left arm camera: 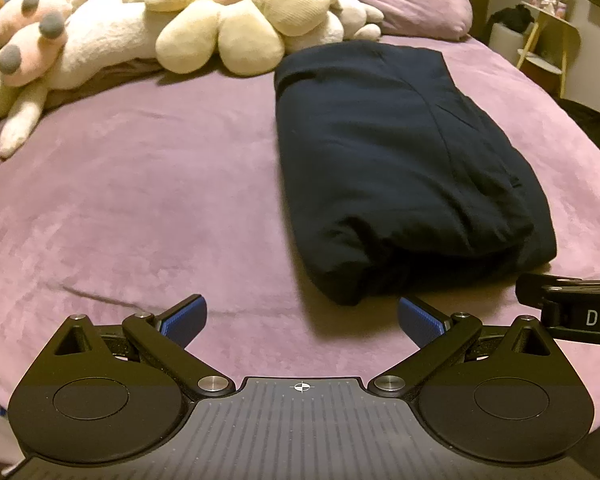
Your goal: Fold large clothes
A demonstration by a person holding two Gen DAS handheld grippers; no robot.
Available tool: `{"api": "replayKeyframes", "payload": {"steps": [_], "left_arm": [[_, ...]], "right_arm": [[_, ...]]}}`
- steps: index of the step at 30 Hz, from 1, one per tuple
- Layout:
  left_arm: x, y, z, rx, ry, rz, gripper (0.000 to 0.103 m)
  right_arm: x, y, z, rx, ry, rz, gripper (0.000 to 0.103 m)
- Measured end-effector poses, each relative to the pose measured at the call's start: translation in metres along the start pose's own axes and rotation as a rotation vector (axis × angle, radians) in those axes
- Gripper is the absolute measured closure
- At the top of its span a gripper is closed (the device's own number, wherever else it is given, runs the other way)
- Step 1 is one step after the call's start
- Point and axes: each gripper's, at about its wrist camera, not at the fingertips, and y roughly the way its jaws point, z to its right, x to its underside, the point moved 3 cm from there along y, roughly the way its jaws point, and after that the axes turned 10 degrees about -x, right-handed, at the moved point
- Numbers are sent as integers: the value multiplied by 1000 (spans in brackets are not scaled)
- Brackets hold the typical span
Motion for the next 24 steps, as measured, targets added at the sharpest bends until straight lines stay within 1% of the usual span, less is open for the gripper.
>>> {"api": "replayKeyframes", "payload": {"steps": [9,17,24], "left_arm": [[1,-1,3,-9,14,2,0],[0,1,4,-3,19,-6,0],[0,-1,3,-5,16,3,0]], "right_arm": [[-1,0,0,3,4,1,2],[-1,-1,1,2,2,2,2],[-2,0,2,5,4,4,2]]}}
